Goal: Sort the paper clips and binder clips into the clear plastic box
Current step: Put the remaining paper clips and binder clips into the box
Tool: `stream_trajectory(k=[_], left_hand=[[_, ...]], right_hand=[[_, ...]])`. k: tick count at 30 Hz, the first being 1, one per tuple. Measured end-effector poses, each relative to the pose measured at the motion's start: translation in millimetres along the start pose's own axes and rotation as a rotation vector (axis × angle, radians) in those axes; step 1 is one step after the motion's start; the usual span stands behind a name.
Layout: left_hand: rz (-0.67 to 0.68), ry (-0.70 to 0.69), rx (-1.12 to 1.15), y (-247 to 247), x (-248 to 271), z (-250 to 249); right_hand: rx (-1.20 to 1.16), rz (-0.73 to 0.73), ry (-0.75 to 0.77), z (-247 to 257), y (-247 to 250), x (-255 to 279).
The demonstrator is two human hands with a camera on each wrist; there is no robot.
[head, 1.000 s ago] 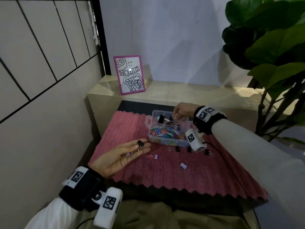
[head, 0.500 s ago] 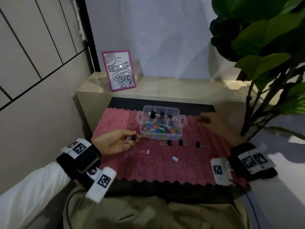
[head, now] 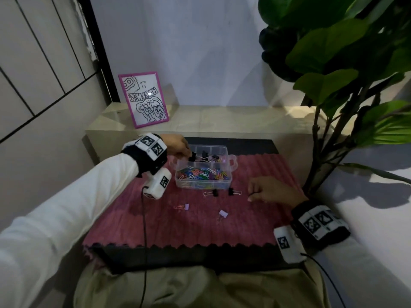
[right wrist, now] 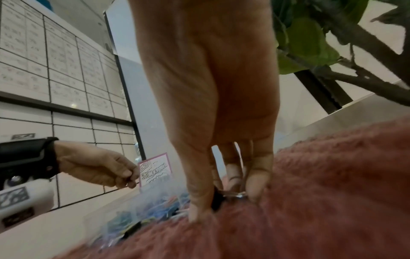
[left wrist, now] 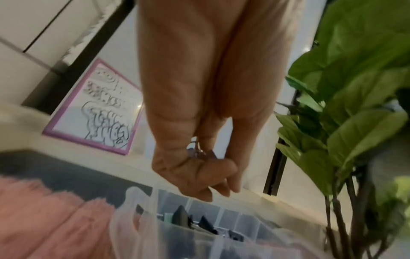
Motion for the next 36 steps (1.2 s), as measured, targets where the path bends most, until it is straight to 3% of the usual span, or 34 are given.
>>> stream_trajectory(k=[7, 14, 19, 23, 26, 29, 31, 34, 36], left_hand=[[0.034, -0.058, -0.161, -3.7, -16.6, -15.2], [-0.070, -0.116, -0.473, -7.4, -22.2, -32.4], [0.079, -0.180, -0.386, -19.4, -11.4, -29.8], [-0.143, -0.337, -0.367, -14.4, 20.7, -24.7], [-0.171, -0.391, -0.294, -24.9, 60.3, -12.7], [-0.082, -0.368, -0.250, -40.7, 92.8, 16.4], [-0.016, -0.329, -0.244, -50.0, 102.0, 38.8], [-0.056, -0.316, -0.370, -58.8, 106.9, 59.9], [-0.088, -0.339, -0.409, -61.7, 106.0, 64.0]], right_hand=[[-0.288, -0.050, -0.090, 22.0, -9.8, -11.5], [0.089, -0.175, -0.071, 33.8, -37.0, -21.9], [0.055, -0.183, 0.026, 30.1, -30.3, -15.6], [0.120, -0.150, 0.126, 24.5, -30.5, -3.2], [0.085, -0.227, 0.214, 18.3, -30.3, 6.1], [-0.117, -0.318, 0.170, 7.9, -24.2, 12.1], [-0.424, -0.322, 0.069, -0.8, -19.8, 12.9], [-0.930, -0.259, -0.059, -9.5, -18.5, 13.2], [-1.271, -0.126, -0.121, -8.8, -19.1, 15.5]])
Point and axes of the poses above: each hand's wrist, its own x-axis away from the middle knuckle, its own y-axis out of the back of the hand, z = x × y, the point moved 3 cm from there along -x, towards the middle knuckle, and after that the axes turned 2 degrees about -y, right-handed, at the moved point
